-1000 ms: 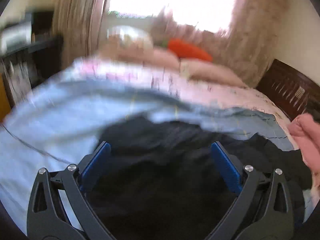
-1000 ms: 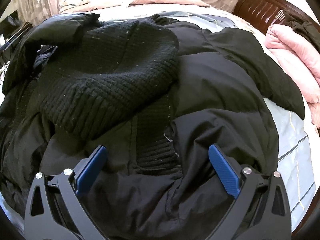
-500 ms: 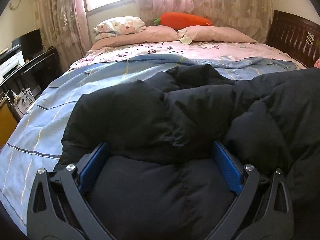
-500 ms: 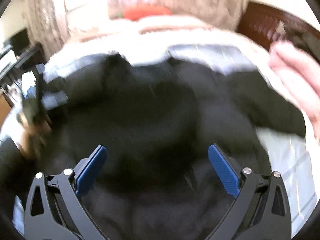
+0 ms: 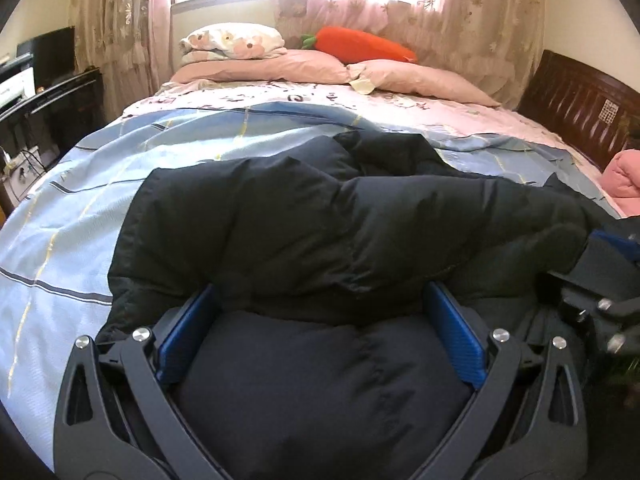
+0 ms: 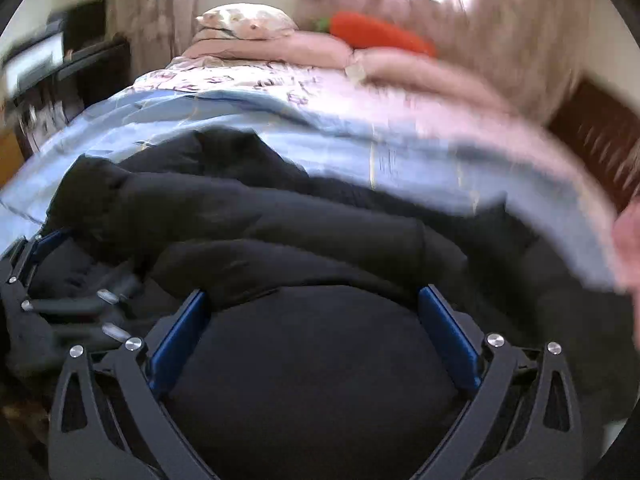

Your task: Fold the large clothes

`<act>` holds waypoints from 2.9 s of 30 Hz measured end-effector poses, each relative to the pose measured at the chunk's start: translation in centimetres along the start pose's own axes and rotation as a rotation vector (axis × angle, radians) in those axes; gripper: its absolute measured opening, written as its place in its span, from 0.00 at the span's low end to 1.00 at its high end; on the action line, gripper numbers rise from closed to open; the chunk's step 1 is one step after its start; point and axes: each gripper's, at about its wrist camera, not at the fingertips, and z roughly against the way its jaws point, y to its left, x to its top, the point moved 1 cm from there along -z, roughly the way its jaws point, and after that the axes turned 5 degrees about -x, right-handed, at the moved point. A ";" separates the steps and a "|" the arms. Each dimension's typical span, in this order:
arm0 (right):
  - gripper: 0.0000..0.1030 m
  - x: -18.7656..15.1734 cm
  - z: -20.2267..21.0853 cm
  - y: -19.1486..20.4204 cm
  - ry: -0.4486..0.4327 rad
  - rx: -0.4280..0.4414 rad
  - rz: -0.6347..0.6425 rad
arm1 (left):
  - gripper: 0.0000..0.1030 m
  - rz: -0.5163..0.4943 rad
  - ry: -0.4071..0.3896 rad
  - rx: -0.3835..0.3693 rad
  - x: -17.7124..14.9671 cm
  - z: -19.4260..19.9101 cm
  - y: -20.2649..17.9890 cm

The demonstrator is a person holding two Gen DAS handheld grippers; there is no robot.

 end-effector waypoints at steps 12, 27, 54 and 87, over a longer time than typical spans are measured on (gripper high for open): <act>0.99 -2.0 -2.5 -2.7 0.040 0.028 -0.144 | 0.98 -0.016 0.017 0.014 -0.1 -0.7 -0.3; 0.99 -2.7 -2.7 -2.4 0.029 -0.005 -0.129 | 0.98 -0.057 0.031 0.178 1.1 -1.1 0.6; 0.99 -24.4 14.8 -45.1 -0.132 -0.024 -1.337 | 0.98 -0.029 0.038 0.181 0.6 -2.7 0.7; 0.17 -0.1 17.6 -33.5 -0.325 -0.181 -0.498 | 0.98 -0.004 0.030 0.168 0.6 -2.7 1.1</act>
